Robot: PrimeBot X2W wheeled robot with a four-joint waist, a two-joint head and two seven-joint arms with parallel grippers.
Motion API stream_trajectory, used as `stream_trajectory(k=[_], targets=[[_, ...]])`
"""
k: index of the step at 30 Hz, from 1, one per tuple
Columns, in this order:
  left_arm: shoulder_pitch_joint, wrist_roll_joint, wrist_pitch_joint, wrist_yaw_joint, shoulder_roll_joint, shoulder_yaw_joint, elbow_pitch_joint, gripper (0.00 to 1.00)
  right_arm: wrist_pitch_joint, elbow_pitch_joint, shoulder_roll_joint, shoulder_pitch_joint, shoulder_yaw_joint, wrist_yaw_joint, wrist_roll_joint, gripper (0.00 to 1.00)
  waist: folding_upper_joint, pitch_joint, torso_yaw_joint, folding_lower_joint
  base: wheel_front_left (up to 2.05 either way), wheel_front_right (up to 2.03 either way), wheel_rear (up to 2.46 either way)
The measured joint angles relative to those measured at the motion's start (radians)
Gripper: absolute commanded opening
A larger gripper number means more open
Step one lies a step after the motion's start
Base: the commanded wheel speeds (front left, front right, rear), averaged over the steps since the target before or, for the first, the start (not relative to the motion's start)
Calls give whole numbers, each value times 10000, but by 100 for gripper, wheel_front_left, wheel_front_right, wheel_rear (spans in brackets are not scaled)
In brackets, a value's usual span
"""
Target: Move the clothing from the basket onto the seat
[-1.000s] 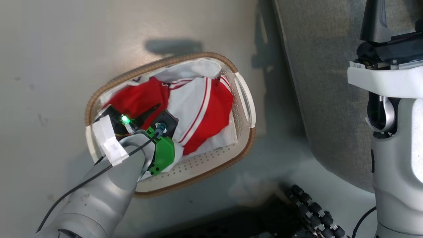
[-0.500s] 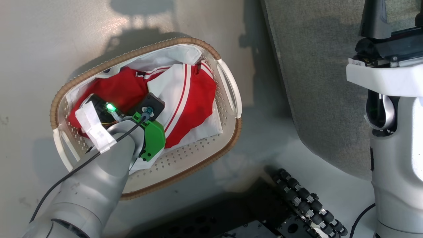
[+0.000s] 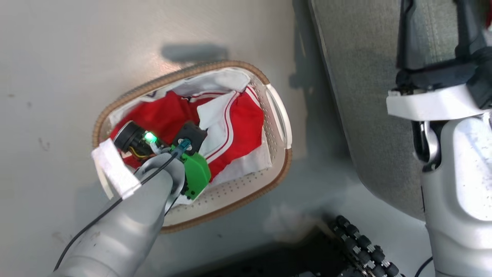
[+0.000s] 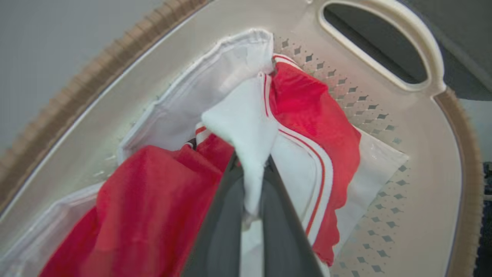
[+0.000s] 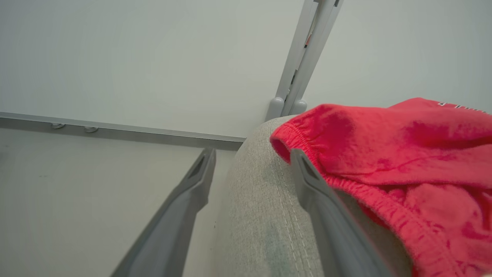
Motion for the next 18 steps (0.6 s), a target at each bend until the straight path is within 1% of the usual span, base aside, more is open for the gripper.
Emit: stream_trajectory(k=[5, 8, 16, 18], targets=[[657, 35, 0, 0, 685, 217, -1473, 0, 0, 516, 4, 500, -13, 0, -316, 100, 0, -797, 276, 0, 0, 0, 0], [876, 320, -12, -13, 1085, 153, -2322, 0, 0, 817, 4, 885, -38, 0, -489, 100, 0, -1401, 467, 0, 0, 0, 0], [1033, 711, -13, -42, 1967, 150, -4349, 0, 0, 1494, 2, 1968, -29, 0, -642, 100, 0, -3098, 948, -1, 0, 0, 0], [1033, 729, -13, -46, 2318, 79, -4786, 0, 0, 1668, 4, 2276, 69, 0, -639, 100, 0, -3600, 1066, -1, 0, 0, 0]])
